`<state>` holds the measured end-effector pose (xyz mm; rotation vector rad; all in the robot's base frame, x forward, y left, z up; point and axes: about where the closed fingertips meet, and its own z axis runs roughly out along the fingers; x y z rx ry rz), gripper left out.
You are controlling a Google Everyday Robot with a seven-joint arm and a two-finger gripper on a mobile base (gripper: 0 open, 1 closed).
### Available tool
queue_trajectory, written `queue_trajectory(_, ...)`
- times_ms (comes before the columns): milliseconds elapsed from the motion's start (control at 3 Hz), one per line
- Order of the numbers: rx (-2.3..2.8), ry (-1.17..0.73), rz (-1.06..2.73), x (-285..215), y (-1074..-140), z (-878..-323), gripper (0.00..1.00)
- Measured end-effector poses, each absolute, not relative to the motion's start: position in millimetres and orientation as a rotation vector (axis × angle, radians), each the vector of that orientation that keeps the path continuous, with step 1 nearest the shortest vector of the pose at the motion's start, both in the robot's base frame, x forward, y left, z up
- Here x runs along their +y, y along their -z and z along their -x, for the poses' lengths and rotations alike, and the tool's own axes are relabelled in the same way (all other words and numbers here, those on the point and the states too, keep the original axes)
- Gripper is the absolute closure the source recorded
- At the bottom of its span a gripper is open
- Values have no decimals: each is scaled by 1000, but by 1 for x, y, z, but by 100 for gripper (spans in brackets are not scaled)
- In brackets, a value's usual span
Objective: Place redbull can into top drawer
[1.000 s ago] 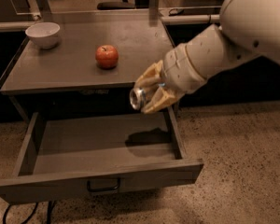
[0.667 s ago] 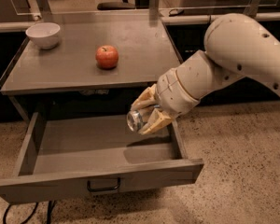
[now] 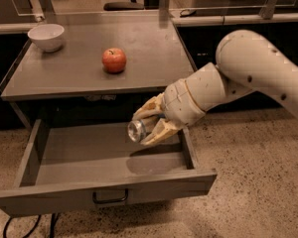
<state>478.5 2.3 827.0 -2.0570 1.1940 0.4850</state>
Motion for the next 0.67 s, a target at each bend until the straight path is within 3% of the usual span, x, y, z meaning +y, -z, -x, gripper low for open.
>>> queue_trajectory(667,712,-942,1833,137,-773,-472,100)
